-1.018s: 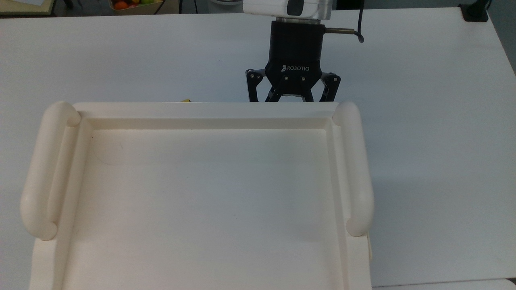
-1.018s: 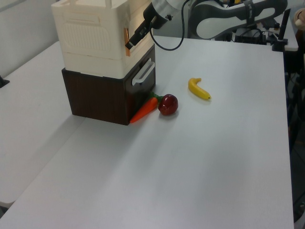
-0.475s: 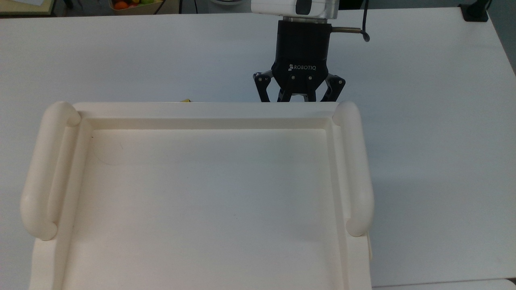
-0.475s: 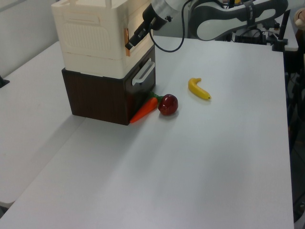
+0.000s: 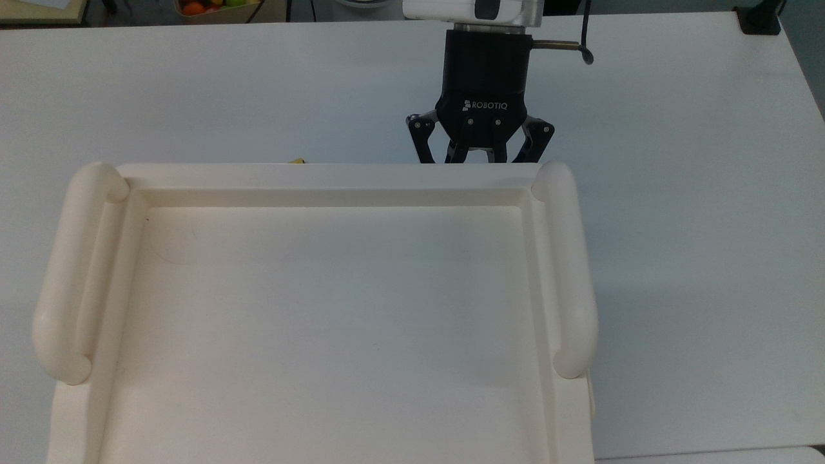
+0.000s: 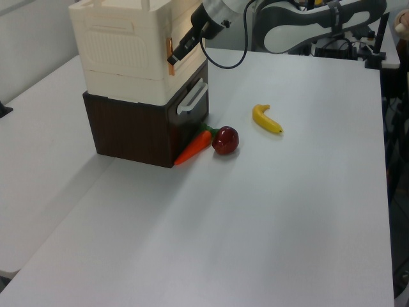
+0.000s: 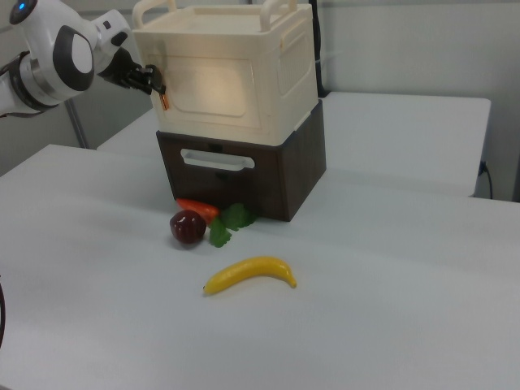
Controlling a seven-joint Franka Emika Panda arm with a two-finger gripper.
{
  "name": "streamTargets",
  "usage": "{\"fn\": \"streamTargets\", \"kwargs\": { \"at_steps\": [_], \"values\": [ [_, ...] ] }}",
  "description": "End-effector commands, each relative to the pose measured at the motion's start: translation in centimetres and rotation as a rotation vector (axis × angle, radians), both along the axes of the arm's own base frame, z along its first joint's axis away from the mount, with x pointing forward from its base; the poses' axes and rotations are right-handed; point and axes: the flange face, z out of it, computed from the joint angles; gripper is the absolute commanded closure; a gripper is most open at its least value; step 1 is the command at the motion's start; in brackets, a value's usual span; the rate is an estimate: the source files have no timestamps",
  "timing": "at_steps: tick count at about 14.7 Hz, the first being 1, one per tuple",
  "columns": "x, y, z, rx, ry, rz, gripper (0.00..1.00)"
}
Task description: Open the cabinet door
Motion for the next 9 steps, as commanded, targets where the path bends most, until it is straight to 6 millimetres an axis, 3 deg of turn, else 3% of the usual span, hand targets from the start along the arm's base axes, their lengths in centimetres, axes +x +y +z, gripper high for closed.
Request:
{"fn": "streamTargets", "kwargs": {
  "at_steps": [1, 4, 9],
  "values": [
    [0.26, 0.36, 0.67, 0.011, -0.068, 0.006, 0.65],
    [0.31, 0.19, 0.59, 0.009, -0.067, 0.004, 0.69],
    [0.43, -0.21, 0.45, 0.009, -0.065, -0.001, 0.86]
  ]
}}
